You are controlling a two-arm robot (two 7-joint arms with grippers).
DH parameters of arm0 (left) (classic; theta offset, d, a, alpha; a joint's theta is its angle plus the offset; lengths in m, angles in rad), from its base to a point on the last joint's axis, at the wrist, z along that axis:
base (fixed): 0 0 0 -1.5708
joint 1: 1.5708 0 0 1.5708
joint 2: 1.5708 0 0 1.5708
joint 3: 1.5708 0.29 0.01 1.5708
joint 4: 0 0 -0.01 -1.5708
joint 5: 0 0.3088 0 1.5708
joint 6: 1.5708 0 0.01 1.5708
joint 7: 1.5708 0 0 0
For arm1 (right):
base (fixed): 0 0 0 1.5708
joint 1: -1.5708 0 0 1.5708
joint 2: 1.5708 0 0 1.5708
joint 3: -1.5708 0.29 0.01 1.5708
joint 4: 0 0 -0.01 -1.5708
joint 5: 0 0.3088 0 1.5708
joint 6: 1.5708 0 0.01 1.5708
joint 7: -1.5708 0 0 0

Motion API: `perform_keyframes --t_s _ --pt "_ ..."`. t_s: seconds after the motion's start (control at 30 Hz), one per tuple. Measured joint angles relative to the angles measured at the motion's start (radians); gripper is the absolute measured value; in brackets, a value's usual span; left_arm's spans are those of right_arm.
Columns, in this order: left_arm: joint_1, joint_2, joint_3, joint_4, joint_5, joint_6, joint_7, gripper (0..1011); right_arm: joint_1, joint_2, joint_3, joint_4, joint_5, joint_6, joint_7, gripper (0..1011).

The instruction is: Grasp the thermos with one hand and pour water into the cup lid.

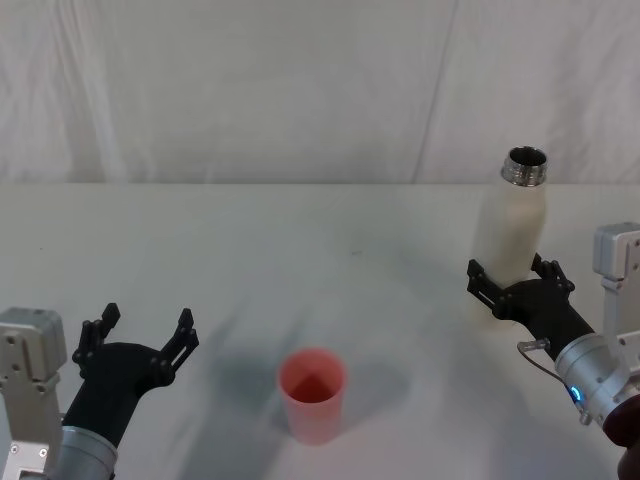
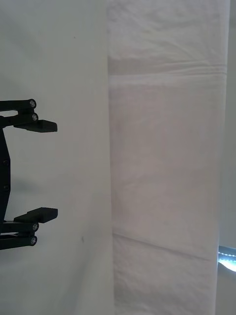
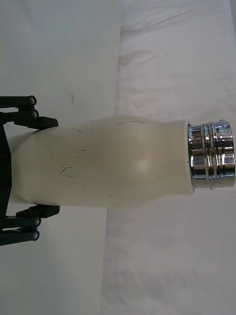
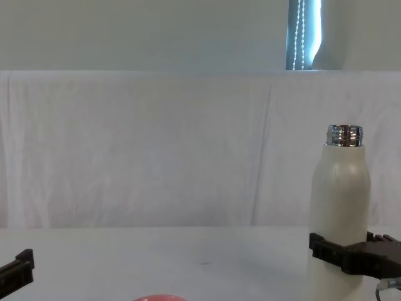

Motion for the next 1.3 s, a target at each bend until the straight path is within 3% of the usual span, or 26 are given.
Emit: perform_keyframes --t_s 0.3,0.6,0.8,1.13,1.3 --pt "0.0 0.0 0.0 0.0 0.0 0.0 0.0 1001 -0.002 0.006 -0.006 -0.014 -0.005 -0.004 0.008 950" --pt "0.0 0.0 0.0 0.0 0.0 0.0 0.0 1001 -0.01 0.023 -0.029 -0.047 -0.052 -0.015 0.01 950" --pt "0.0 0.0 0.0 0.0 0.0 0.0 0.0 1001 -0.021 0.048 -0.049 -0.079 -0.133 -0.037 -0.015 950" --pt "0.0 0.0 0.0 0.0 0.0 0.0 0.0 1001 -0.048 0.082 -0.076 -0.118 -0.327 -0.094 -0.091 950" --pt "0.0 0.0 0.0 0.0 0.0 0.0 0.0 1001 -0.058 0.087 -0.08 -0.121 -0.388 -0.13 -0.116 950"
